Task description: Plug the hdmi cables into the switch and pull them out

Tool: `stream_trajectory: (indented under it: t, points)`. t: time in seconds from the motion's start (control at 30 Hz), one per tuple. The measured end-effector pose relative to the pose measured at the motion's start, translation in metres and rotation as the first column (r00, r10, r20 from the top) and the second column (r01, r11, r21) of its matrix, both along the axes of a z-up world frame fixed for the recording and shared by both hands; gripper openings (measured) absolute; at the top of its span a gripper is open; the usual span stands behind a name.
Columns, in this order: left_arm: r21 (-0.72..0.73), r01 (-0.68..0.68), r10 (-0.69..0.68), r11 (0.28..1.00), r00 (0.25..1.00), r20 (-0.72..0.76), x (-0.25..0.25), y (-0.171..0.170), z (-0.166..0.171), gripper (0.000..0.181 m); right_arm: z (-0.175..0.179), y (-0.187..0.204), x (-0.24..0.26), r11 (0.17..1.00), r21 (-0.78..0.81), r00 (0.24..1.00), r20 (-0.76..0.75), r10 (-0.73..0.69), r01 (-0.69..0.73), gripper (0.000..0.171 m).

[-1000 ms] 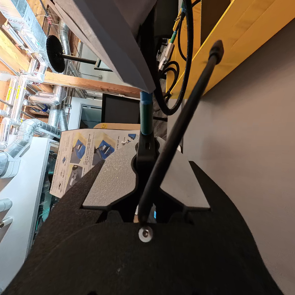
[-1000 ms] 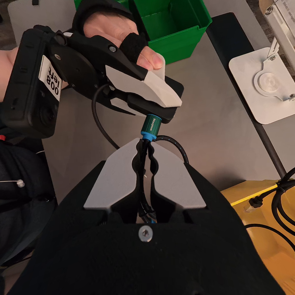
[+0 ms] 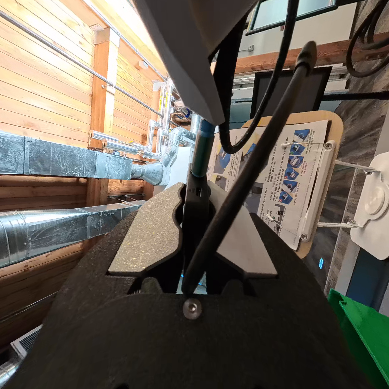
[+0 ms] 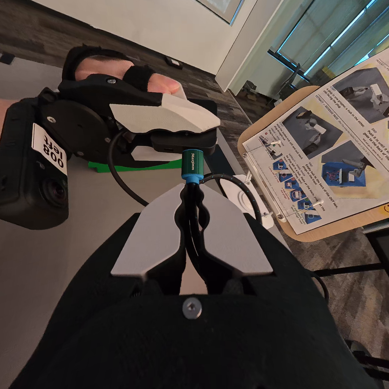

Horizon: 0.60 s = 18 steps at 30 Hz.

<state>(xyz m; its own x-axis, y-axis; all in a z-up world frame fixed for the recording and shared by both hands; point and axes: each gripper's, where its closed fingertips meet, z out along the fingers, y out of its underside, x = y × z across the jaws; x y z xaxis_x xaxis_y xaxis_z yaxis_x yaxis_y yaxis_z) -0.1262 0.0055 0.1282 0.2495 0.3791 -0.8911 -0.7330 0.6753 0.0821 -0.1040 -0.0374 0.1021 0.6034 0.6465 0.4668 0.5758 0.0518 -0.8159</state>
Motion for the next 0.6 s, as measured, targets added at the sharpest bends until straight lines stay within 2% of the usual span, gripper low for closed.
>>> stream_trajectory:
  t: [0.4,0.53,0.6]
  points:
    - [-0.047,-0.066,0.067,0.997,0.998,0.013,0.000,0.010,-0.003,0.013,-0.004,0.006,-0.007,0.993,-0.021,0.992,-0.036,-0.120,0.119,0.006]
    - [-0.146,-0.058,0.054,0.988,0.998,-0.030,0.005,0.024,-0.014,0.014,-0.010,0.016,-0.003,0.991,0.021,0.991,0.026,-0.132,0.132,0.007]
    - [-0.095,-0.042,0.039,0.995,0.999,-0.038,0.006,0.024,-0.014,0.015,-0.011,0.019,-0.002,0.994,0.016,0.994,0.024,-0.105,0.105,0.007]
